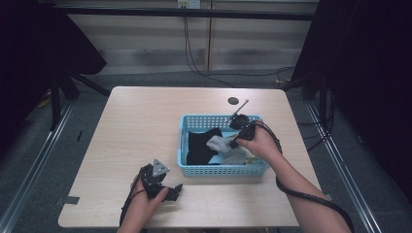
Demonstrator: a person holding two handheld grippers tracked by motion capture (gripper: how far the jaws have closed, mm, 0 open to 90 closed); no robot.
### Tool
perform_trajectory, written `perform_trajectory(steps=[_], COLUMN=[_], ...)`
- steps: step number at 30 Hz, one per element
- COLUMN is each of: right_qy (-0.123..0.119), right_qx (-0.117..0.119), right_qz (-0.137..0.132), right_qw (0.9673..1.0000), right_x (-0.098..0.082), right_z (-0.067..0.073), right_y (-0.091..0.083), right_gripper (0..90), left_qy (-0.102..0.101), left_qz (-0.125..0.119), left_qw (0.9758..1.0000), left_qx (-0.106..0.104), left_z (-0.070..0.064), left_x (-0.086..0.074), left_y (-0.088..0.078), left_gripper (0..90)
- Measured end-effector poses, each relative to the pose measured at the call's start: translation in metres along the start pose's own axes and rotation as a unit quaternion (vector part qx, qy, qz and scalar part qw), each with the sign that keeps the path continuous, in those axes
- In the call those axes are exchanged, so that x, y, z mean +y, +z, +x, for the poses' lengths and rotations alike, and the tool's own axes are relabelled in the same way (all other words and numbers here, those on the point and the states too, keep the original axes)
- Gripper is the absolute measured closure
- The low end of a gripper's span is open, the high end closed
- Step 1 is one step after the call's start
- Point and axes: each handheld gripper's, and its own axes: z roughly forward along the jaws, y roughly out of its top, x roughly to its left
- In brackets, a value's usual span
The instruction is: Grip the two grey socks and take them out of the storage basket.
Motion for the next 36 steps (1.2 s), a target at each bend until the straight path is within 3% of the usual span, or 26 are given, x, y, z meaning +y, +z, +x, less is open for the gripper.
perform_trajectory(steps=[8,36], right_qy=[-0.012,0.003], right_qx=[-0.006,0.003], right_qz=[0.008,0.020], right_qw=[0.9999,0.9998], right_x=[0.003,0.004], right_z=[-0.001,-0.023], right_y=[-0.022,-0.090], right_gripper=[88.0,88.8], left_qy=[0.000,0.000], left_qz=[0.000,0.001], left_qw=[1.0000,1.0000], left_qx=[0.000,-0.001], left_z=[0.000,0.000], left_x=[0.000,0.000], left_y=[0.000,0.000], left_gripper=[0.0,0.0])
